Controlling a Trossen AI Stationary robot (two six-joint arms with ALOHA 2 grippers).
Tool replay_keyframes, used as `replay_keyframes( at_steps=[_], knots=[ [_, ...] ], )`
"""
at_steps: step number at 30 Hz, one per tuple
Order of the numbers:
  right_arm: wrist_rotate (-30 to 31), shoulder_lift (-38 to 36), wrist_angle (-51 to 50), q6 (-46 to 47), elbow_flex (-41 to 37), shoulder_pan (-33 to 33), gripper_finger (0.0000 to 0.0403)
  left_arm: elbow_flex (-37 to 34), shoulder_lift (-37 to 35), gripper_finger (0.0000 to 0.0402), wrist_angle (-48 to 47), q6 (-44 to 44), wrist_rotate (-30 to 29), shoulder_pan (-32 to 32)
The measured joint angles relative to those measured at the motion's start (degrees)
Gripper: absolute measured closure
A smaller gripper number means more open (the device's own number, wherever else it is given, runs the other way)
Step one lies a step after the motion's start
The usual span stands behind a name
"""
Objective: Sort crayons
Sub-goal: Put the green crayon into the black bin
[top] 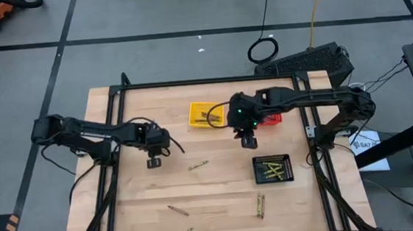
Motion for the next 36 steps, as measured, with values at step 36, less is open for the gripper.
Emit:
replay_keyframes(
  at_steps=[36],
  knots=[
    [-0.1, 0.0, -5.1, 8.8, 0.0, 2.2, 0.0309, 2.2, 13.0, 0.0396, 4.4, -2.1, 3.3, -0.1]
  ],
)
